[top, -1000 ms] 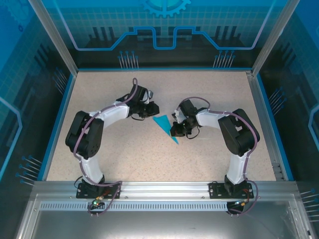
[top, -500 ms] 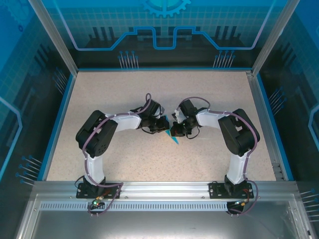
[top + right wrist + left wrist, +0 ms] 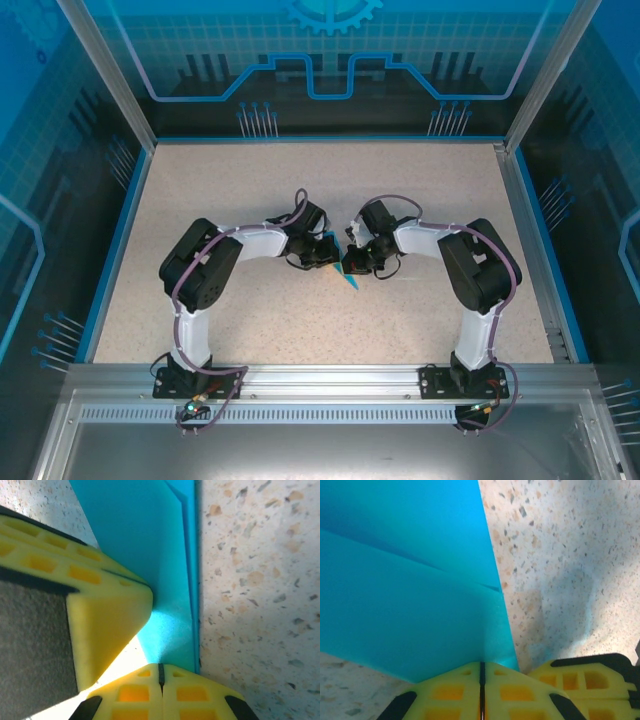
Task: Fold a paper plane with a square sheet of paper (pick it up from the middle)
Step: Fold the wing for the fifth time at the center of the table.
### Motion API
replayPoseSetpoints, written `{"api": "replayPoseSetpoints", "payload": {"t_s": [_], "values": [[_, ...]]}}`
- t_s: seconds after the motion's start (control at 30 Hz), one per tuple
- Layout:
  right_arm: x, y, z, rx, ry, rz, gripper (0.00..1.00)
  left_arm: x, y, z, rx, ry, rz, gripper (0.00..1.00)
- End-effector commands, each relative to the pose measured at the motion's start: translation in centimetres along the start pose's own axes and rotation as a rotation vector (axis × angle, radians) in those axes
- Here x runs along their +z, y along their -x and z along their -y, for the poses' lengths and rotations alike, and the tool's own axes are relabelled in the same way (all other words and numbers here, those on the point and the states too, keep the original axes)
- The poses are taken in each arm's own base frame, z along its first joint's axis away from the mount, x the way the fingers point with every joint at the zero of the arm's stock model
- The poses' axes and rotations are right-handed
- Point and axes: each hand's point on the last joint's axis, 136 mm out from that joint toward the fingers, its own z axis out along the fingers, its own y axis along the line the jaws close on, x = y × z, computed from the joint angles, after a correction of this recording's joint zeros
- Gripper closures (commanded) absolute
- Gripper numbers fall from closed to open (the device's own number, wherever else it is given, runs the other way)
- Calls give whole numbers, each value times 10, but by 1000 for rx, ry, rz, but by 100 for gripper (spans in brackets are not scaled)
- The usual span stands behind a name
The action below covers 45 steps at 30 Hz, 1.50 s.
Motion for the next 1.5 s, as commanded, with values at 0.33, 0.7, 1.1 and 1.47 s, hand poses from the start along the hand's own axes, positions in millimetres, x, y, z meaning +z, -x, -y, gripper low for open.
{"api": "replayPoseSetpoints", "payload": {"t_s": [0.33, 0.7, 1.1, 1.47], "values": [[23, -82, 85, 153, -313, -249, 98, -10, 37, -84, -118, 166, 70, 91], [24, -85, 87, 161, -318, -259, 98, -21, 67, -110, -160, 220, 121, 91], [24, -86, 88, 166, -323, -261, 98, -29, 92, -118, -140, 231, 137, 91], [23, -86, 89, 168, -325, -260, 99, -43, 109, -129, -148, 232, 165, 91]]}}
